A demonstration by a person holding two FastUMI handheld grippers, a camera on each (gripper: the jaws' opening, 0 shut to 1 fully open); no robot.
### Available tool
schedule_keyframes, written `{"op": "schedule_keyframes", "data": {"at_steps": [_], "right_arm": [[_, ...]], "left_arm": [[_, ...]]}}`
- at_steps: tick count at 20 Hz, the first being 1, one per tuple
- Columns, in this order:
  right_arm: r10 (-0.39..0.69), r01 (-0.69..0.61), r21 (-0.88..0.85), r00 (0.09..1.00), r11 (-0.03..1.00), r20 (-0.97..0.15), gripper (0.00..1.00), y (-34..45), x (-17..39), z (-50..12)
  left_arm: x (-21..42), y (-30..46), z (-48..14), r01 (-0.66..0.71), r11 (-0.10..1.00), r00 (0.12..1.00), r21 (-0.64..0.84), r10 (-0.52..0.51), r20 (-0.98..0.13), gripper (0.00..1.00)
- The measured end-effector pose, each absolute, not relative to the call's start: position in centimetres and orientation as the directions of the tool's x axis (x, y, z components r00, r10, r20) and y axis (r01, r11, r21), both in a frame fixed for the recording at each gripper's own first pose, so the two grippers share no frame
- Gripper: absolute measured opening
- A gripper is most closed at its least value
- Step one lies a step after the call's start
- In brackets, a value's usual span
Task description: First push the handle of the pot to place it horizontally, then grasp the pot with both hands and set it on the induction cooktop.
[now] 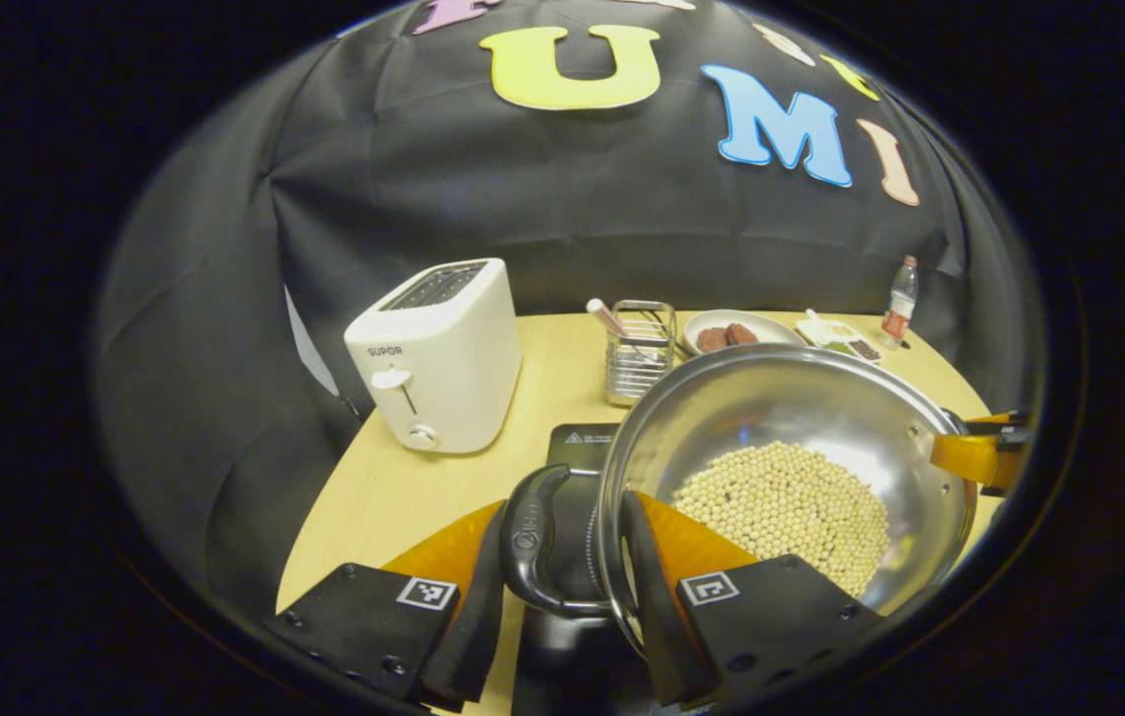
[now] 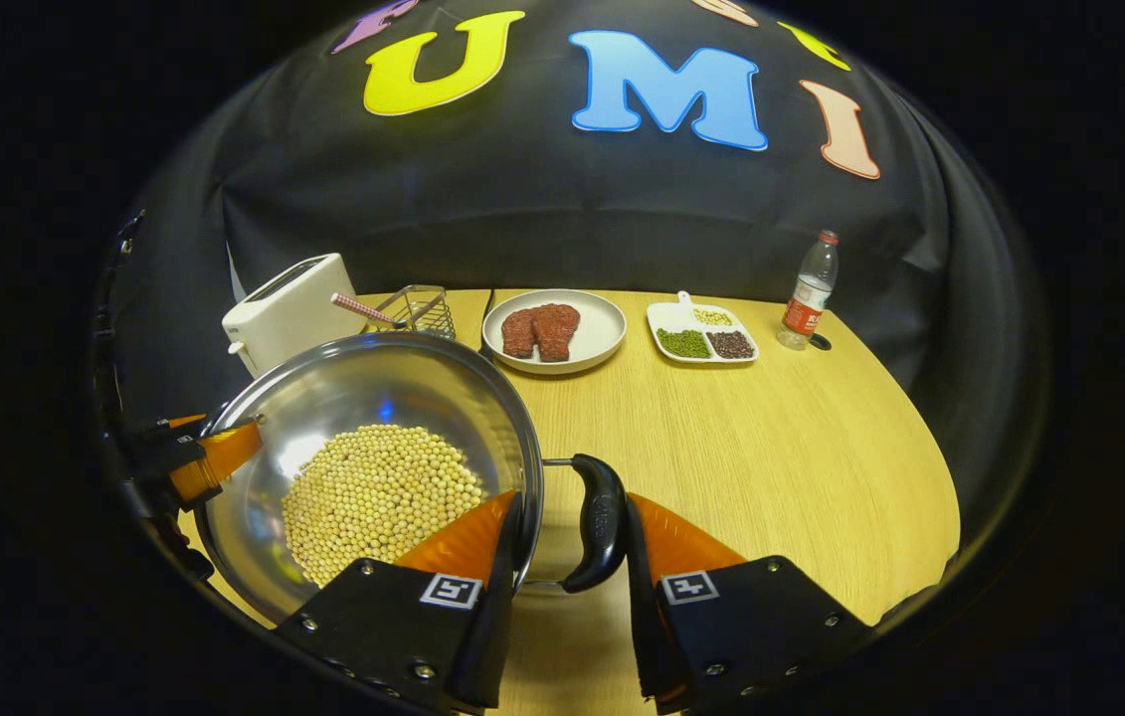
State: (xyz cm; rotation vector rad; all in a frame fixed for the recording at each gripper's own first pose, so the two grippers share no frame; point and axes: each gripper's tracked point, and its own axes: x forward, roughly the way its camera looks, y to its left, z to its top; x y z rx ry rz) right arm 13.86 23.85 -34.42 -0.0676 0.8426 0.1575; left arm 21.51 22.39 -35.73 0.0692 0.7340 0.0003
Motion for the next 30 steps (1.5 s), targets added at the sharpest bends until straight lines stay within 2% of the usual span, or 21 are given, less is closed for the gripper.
{"op": "schedule_keyframes", "data": {"at_steps": [2, 4, 5, 7, 10, 11, 12, 13, 14, 15, 16, 17, 19, 20, 21, 30], "right_arm": [[0.120, -0.171, 0.009, 0.654, 0.985, -0.747, 0.51, 24.6, 14.2, -34.6], [0.124, -0.178, 0.007, 0.655, 0.984, -0.745, 0.51, 25.0, 14.2, -34.7], [0.126, -0.181, 0.007, 0.657, 0.983, -0.744, 0.51, 25.1, 14.1, -34.7], [0.127, -0.180, 0.007, 0.668, 0.984, -0.734, 0.51, 25.3, 14.2, -34.5], [0.137, -0.165, 0.036, 0.662, 0.986, -0.737, 0.51, 25.3, 14.2, -35.0], [0.150, -0.166, 0.052, 0.663, 0.985, -0.734, 0.51, 25.3, 14.3, -35.1], [0.173, -0.176, 0.072, 0.668, 0.982, -0.724, 0.53, 25.5, 14.3, -34.9], [0.169, -0.179, 0.060, 0.693, 0.982, -0.700, 0.57, 25.1, 14.6, -34.3], [0.160, -0.177, 0.043, 0.722, 0.983, -0.673, 0.66, 24.4, 14.9, -33.5], [0.144, -0.166, 0.028, 0.746, 0.986, -0.650, 0.71, 23.5, 15.1, -32.7], [0.134, -0.155, 0.022, 0.768, 0.988, -0.626, 0.95, 22.7, 15.4, -31.8], [0.125, -0.143, 0.018, 0.788, 0.990, -0.603, 0.98, 21.8, 15.5, -30.8], [0.101, -0.119, 0.004, 0.825, 0.993, -0.556, 0.98, 19.5, 15.7, -29.0], [0.090, -0.109, -0.005, 0.841, 0.994, -0.534, 0.98, 18.3, 15.7, -28.1], [0.080, -0.101, -0.014, 0.855, 0.995, -0.512, 0.98, 17.2, 15.6, -27.1], [0.089, -0.102, -0.025, 0.945, 0.994, -0.315, 0.97, 9.1, 10.1, -16.8]], "left_arm": [[21.6, 23.0, -36.3, 0.018, 0.998, 0.740, 0.059, 0.026, -0.672, 0.63], [21.7, 23.5, -37.0, 0.010, 0.999, 0.736, 0.050, 0.026, -0.677, 0.63], [21.7, 23.7, -37.2, 0.008, 0.999, 0.732, 0.051, 0.029, -0.681, 0.68], [22.0, 23.9, -37.0, 0.013, 0.998, 0.738, 0.055, 0.028, -0.674, 0.65], [22.3, 23.8, -37.2, 0.019, 0.998, 0.746, 0.065, 0.029, -0.665, 0.70], [22.1, 23.8, -37.1, 0.019, 0.997, 0.749, 0.072, 0.033, -0.662, 0.67], [22.3, 24.0, -37.1, 0.020, 0.995, 0.761, 0.099, 0.049, -0.646, 0.74], [22.4, 24.2, -36.3, 0.017, 0.992, 0.779, 0.126, 0.066, -0.624, 0.74], [22.6, 24.1, -35.7, 0.017, 0.989, 0.798, 0.145, 0.074, -0.598, 0.83], [22.5, 24.0, -34.8, 0.014, 0.988, 0.817, 0.151, 0.076, -0.572, 0.91], [22.6, 23.8, -33.6, 0.009, 0.988, 0.836, 0.152, 0.075, -0.544, 1.00], [22.5, 23.6, -32.5, -0.005, 0.988, 0.853, 0.157, 0.086, -0.514, 1.00], [22.4, 23.1, -30.4, -0.024, 0.987, 0.878, 0.157, 0.096, -0.468, 1.00], [22.2, 22.6, -29.2, -0.031, 0.988, 0.890, 0.153, 0.097, -0.446, 0.90], [21.9, 21.8, -27.9, -0.033, 0.989, 0.901, 0.142, 0.090, -0.423, 1.00], [15.4, 9.8, -15.4, -0.002, 0.997, 0.975, 0.071, 0.018, -0.224, 0.98]]}}
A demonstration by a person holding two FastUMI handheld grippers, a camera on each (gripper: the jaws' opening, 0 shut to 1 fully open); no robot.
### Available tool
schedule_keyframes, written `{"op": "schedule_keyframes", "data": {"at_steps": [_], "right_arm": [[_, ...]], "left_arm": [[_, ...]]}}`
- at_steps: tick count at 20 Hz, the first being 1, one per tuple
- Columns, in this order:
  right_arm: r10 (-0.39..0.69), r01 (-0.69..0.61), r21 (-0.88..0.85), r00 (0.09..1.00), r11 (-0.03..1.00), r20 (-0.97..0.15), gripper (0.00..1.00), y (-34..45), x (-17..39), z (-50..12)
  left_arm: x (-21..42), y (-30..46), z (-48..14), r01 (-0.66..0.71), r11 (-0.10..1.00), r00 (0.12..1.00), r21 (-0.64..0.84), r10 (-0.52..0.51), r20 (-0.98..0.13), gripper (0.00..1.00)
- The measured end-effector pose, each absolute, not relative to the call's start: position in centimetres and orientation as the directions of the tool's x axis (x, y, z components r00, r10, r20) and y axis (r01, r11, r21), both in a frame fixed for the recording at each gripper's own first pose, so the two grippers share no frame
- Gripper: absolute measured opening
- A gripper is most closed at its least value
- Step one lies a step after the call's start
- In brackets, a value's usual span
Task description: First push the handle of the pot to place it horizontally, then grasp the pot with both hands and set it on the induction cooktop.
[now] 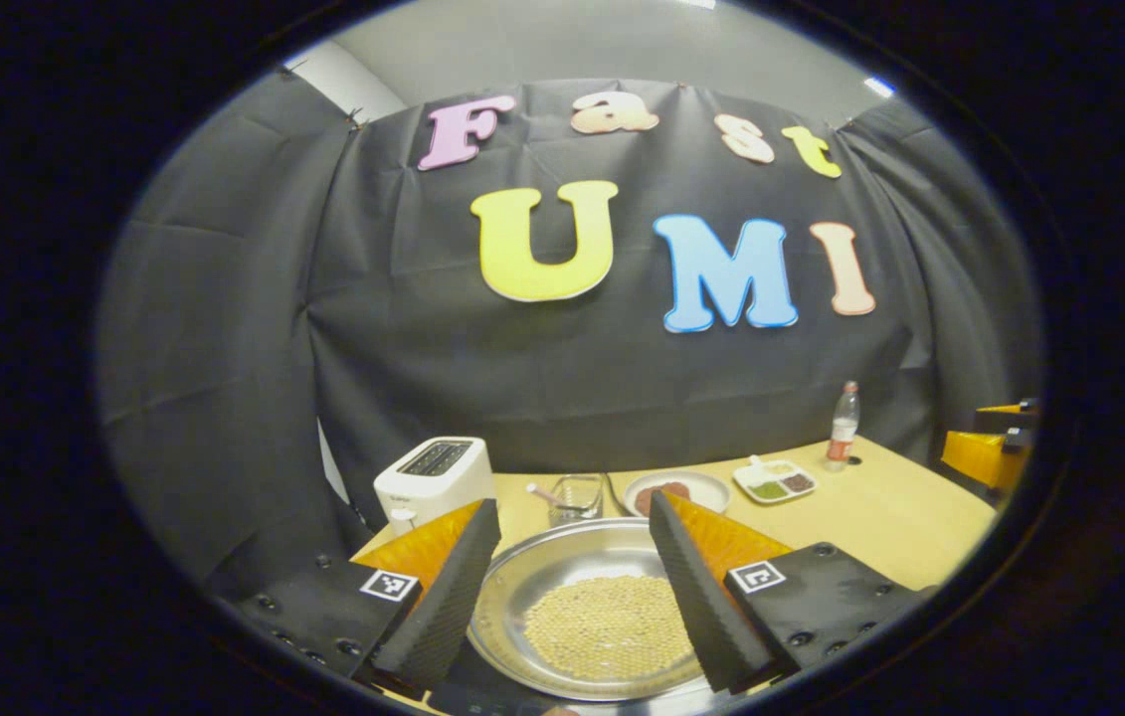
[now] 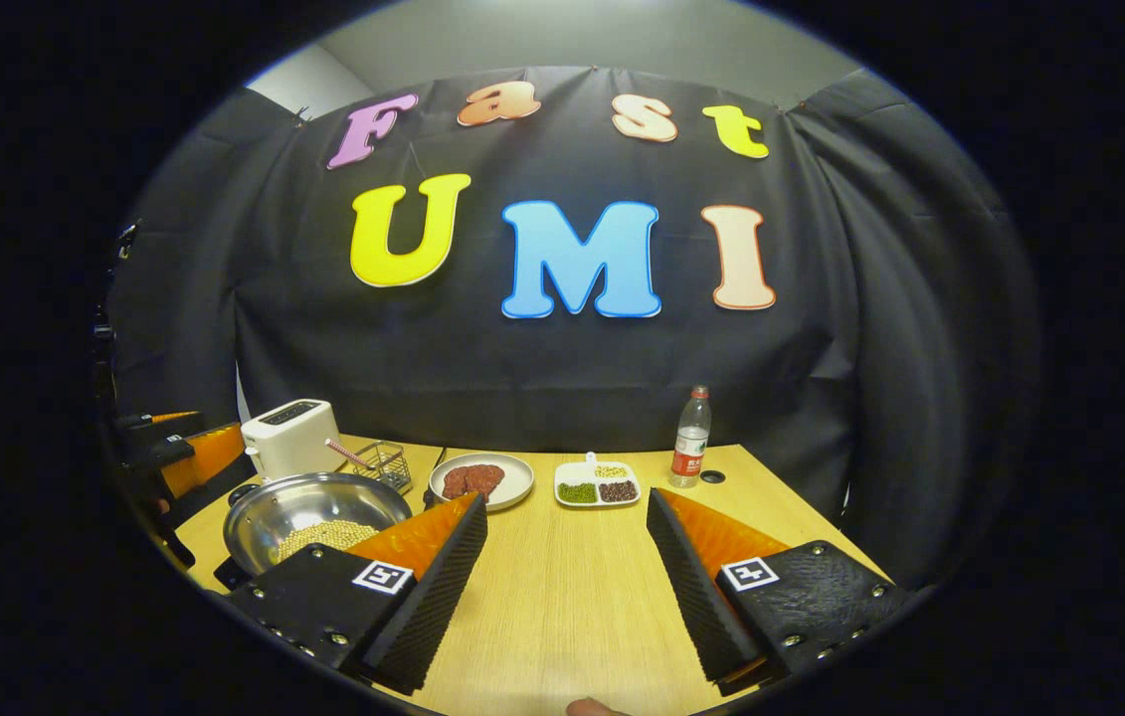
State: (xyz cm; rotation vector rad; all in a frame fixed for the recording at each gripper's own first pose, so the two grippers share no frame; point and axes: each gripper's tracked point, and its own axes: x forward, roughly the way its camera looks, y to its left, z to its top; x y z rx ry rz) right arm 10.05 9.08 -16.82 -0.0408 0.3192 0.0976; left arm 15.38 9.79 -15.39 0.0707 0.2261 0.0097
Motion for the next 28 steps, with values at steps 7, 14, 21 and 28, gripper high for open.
{"op": "schedule_keyframes", "data": {"at_steps": [7, 14, 21, 28], "right_arm": [[0.119, -0.125, -0.008, 0.957, 0.992, -0.263, 0.97, 3.7, 3.3, -12.7], [0.113, -0.111, 0.021, 0.972, 0.994, -0.204, 0.97, 1.4, -0.9, -8.4], [0.099, -0.095, 0.030, 0.984, 0.995, -0.145, 0.97, 3.3, -4.2, -4.7], [0.090, -0.090, 0.007, 0.988, 0.996, -0.122, 0.97, 4.5, -6.5, -4.2]], "left_arm": [[6.7, 1.8, -10.6, 0.018, 0.998, 0.986, 0.062, -0.008, -0.168, 0.98], [0.7, 0.7, -6.8, 0.013, 0.999, 0.994, 0.049, -0.007, -0.111, 0.98], [-3.2, 3.2, -2.7, 0.008, 0.999, 0.999, 0.049, -0.006, -0.038, 1.00], [-5.5, 5.3, -2.3, -0.016, 0.999, 1.000, 0.048, 0.017, -0.025, 0.98]]}}
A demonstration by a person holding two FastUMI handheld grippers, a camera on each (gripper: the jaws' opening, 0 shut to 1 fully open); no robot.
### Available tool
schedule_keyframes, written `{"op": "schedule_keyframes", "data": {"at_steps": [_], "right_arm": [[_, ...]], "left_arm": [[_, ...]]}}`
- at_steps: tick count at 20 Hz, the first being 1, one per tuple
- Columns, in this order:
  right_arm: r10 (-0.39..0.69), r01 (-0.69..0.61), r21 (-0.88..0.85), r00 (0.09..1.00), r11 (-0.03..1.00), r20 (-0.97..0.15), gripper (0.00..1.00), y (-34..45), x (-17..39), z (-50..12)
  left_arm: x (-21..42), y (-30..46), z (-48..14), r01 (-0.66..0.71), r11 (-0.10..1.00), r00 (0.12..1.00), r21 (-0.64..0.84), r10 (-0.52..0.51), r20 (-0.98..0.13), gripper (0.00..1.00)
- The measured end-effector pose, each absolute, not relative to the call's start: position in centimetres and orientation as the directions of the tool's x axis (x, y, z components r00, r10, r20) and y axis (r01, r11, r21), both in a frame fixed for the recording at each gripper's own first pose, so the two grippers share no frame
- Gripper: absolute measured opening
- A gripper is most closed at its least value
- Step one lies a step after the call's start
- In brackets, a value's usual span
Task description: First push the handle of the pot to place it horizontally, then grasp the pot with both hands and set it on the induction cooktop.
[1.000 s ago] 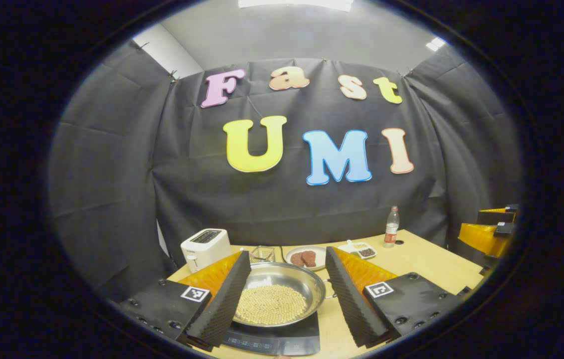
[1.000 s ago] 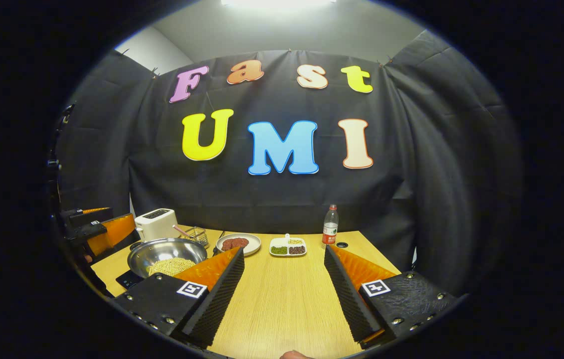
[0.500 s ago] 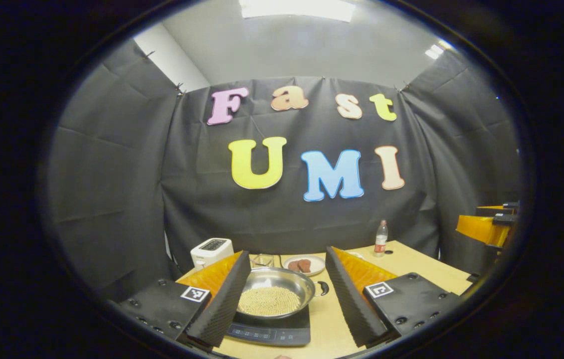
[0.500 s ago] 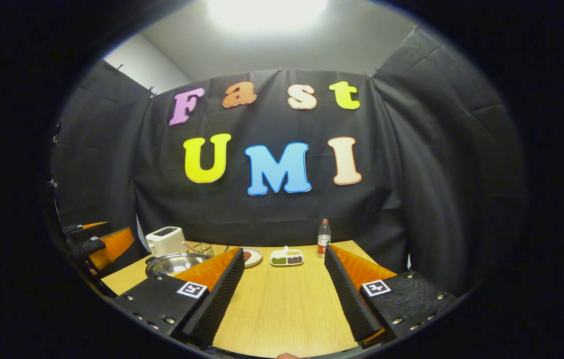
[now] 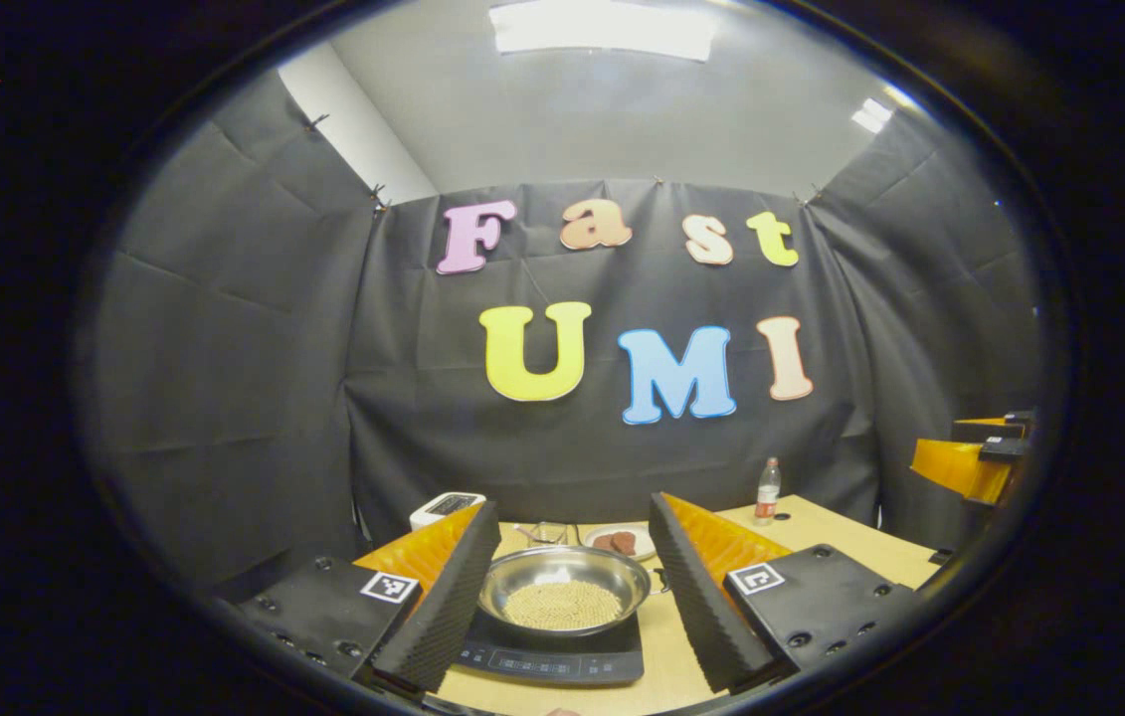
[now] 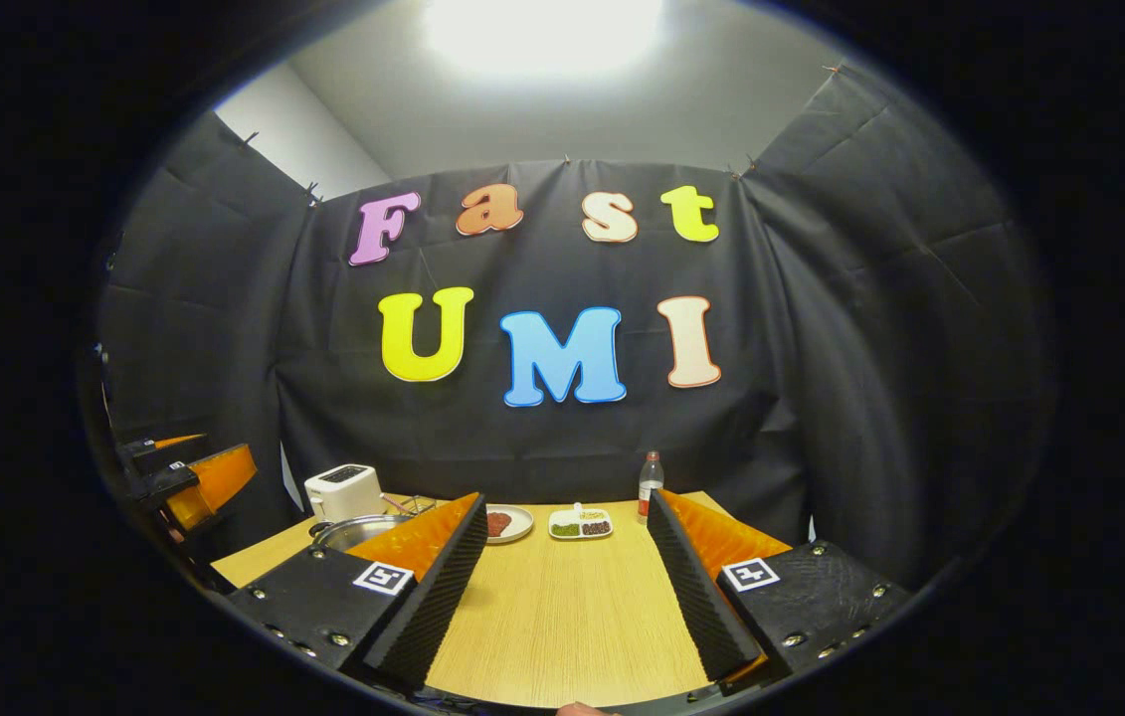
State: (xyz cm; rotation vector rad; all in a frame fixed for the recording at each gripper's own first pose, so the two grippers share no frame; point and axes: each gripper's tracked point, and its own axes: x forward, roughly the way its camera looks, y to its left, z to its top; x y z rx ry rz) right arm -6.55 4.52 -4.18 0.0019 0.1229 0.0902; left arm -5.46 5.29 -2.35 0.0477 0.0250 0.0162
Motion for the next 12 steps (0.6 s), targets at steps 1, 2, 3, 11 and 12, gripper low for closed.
{"op": "schedule_keyframes", "data": {"at_steps": [1, 2, 3, 11, 12], "right_arm": [[0.089, -0.090, 0.000, 0.989, 0.996, -0.118, 0.97, 4.57, -6.67, -3.99], [0.087, -0.088, -0.001, 0.989, 0.996, -0.116, 0.97, 4.60, -6.88, -3.91], [0.088, -0.088, -0.001, 0.990, 0.996, -0.113, 0.97, 4.65, -6.95, -3.84], [0.070, -0.073, -0.018, 0.992, 0.997, -0.105, 0.97, 4.41, -6.94, -3.92], [0.072, -0.074, -0.015, 0.992, 0.997, -0.104, 0.97, 4.43, -6.86, -3.84]], "left_arm": [[-5.56, 5.32, -2.42, -0.016, 0.999, 1.000, 0.049, 0.017, -0.026, 0.90], [-5.67, 5.30, -2.44, -0.013, 0.999, 1.000, 0.050, 0.015, -0.026, 0.97], [-5.71, 5.27, -2.40, -0.010, 0.999, 1.000, 0.049, 0.012, -0.024, 0.97], [-5.59, 5.00, -1.99, -0.009, 0.998, 1.000, 0.056, 0.009, -0.005, 0.97], [-5.54, 4.93, -1.99, -0.005, 0.999, 1.000, 0.053, 0.005, -0.007, 0.97]]}}
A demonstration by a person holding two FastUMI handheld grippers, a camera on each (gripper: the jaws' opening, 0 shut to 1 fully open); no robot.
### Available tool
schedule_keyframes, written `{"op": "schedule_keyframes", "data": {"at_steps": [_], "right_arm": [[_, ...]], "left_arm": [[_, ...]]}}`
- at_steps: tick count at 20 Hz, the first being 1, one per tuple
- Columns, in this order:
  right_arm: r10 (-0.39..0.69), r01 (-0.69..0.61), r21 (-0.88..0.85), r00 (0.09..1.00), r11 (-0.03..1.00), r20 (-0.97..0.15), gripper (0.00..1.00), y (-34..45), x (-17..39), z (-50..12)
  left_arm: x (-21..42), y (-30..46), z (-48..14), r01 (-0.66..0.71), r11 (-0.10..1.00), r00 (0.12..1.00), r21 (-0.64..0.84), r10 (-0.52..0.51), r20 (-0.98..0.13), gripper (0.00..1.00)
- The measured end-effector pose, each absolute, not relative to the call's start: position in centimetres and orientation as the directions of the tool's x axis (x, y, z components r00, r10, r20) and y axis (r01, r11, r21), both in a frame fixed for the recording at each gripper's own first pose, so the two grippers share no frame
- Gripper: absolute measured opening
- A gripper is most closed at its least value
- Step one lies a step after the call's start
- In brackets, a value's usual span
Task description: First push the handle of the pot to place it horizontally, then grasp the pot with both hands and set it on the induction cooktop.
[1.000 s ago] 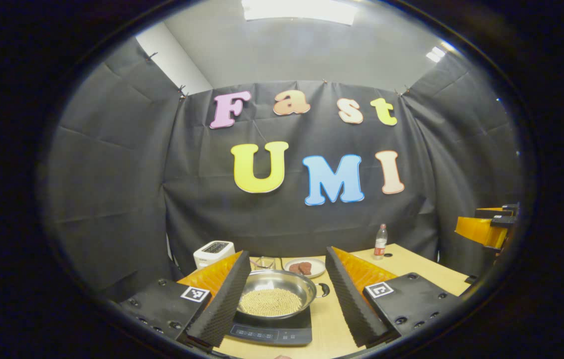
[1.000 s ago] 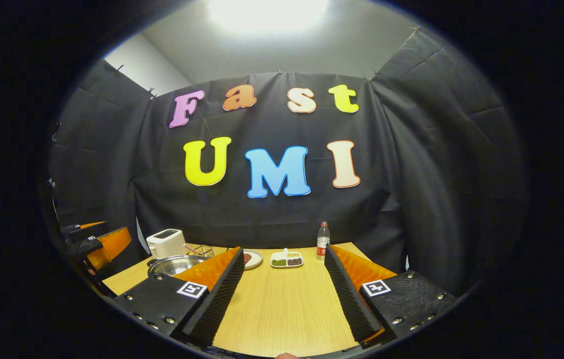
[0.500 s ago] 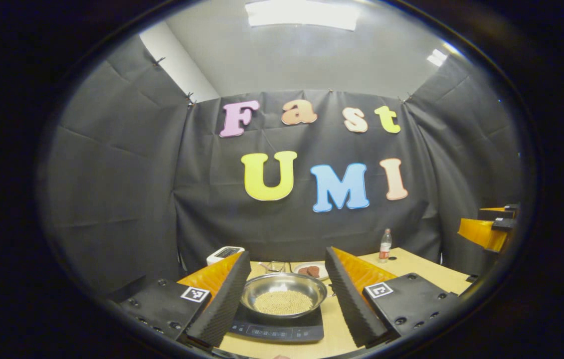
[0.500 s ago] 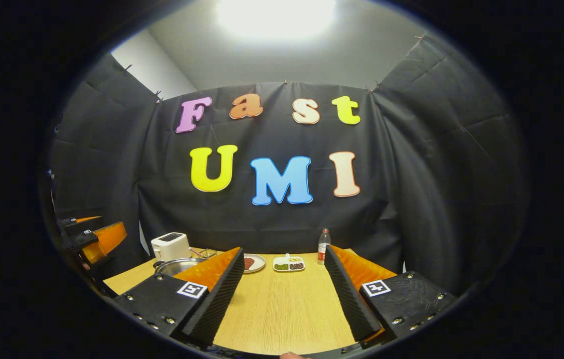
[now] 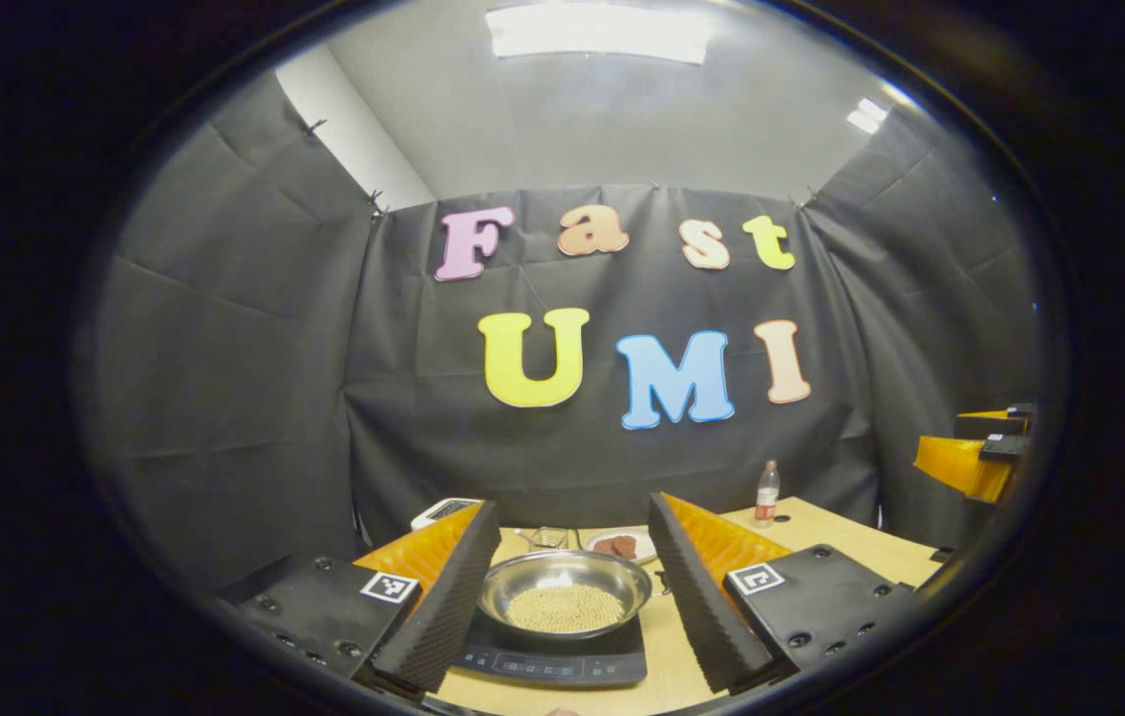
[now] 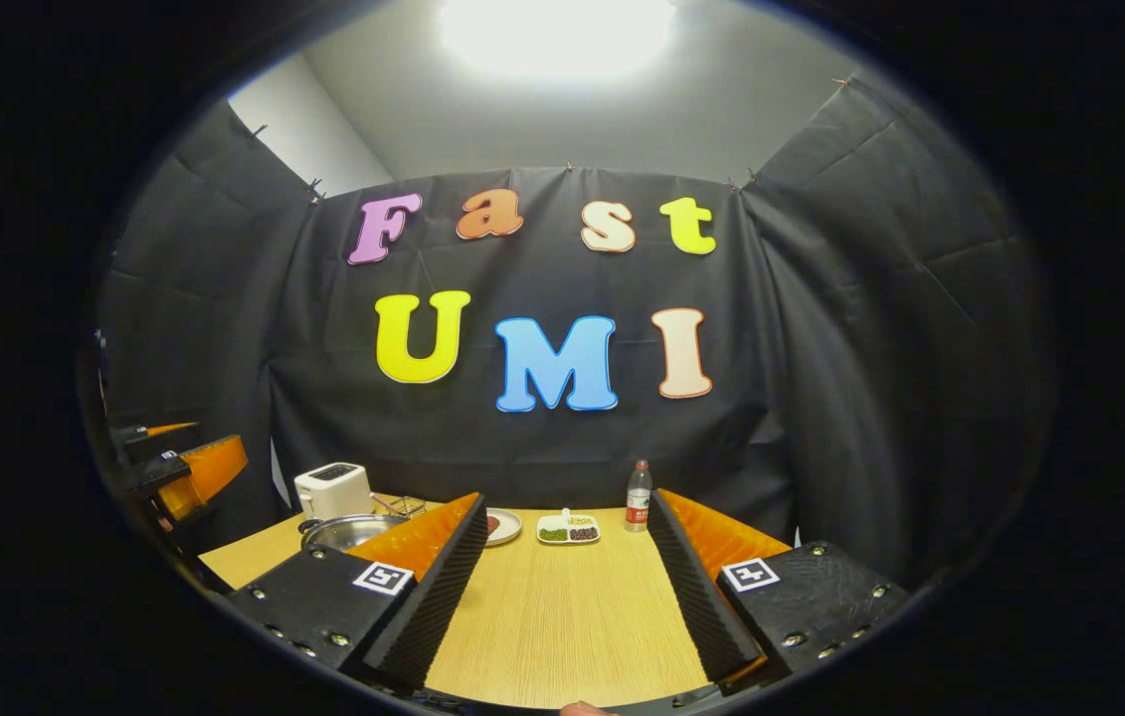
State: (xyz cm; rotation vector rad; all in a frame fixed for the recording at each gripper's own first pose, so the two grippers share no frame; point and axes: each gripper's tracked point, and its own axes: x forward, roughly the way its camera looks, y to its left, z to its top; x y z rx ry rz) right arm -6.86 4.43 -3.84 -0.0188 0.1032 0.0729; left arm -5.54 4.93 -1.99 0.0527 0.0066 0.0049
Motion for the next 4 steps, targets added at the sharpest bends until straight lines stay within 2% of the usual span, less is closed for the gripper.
{"op": "schedule_keyframes", "data": {"at_steps": [4], "right_arm": [[0.053, -0.056, -0.035, 0.995, 0.998, -0.085, 0.97, 3.88, -6.58, -3.58]], "left_arm": [[-5.34, 5.13, -1.93, -0.012, 0.998, 1.000, 0.058, 0.012, 0.004, 0.97]]}}
